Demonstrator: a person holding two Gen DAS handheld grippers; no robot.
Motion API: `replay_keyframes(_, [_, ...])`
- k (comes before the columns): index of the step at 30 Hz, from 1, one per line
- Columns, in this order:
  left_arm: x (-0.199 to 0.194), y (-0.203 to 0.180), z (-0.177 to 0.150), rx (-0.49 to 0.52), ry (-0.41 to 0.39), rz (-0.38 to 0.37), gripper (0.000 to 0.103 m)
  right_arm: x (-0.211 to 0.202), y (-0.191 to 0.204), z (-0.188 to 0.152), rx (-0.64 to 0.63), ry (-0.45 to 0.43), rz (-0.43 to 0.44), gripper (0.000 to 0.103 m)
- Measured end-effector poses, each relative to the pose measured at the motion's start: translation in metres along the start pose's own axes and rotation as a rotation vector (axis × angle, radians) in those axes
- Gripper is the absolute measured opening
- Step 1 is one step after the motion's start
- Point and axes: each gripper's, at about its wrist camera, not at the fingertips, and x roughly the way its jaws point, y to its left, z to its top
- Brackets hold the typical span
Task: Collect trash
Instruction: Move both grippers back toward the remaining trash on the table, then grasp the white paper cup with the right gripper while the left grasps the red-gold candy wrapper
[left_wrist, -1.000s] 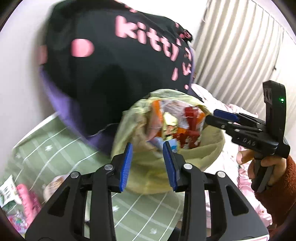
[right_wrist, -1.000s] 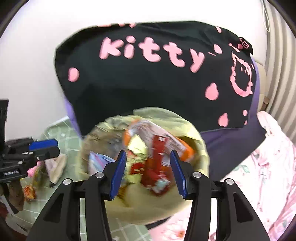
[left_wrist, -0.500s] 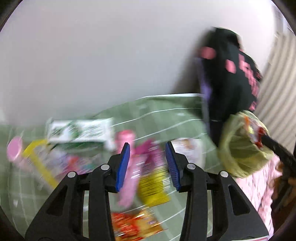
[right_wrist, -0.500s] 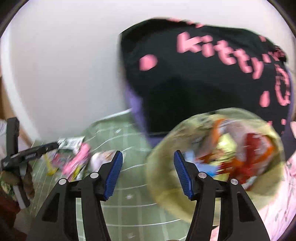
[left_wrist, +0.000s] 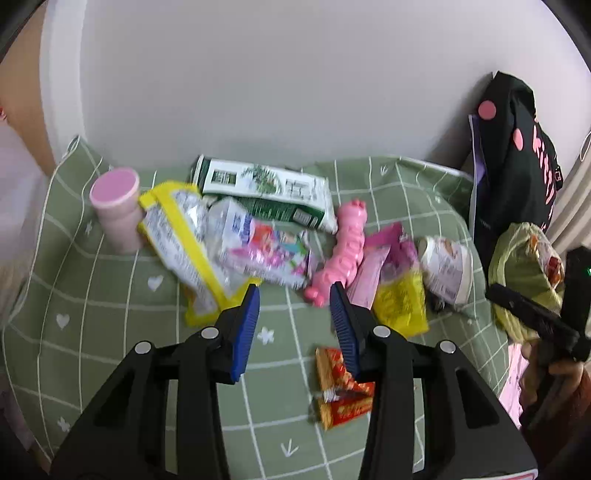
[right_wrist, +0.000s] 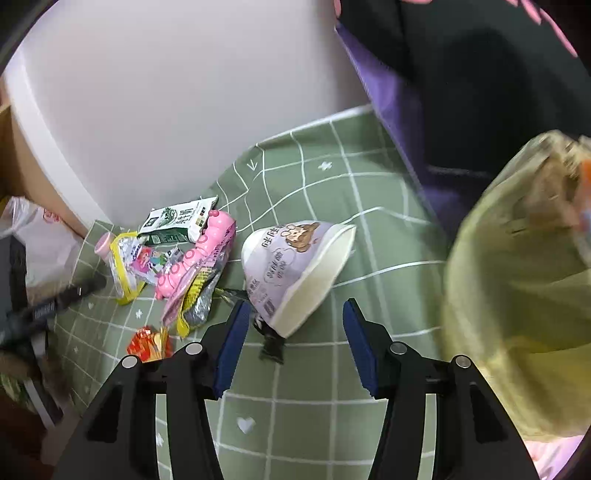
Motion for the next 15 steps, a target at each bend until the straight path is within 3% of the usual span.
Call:
replay_keyframes(6, [-0.001,-0.001,-0.013,0.017,0.011,-0.027,0.038,0.044,-0.013,0.007,0.109,0.026,0.033,0.050])
replay_keyframes(9, [0.001,-0.005,-0.020,0.035,0.027,-0.050,0.038,0.055,-0.021,0.011,0.169,0.043,0.112,0.033])
replay_keyframes(15, [0.006,-0.024,-0.030,0.116,0.070,-0.142,0.038,0.041,-0.012,0.017,0.126,0.050,0.138,0.025])
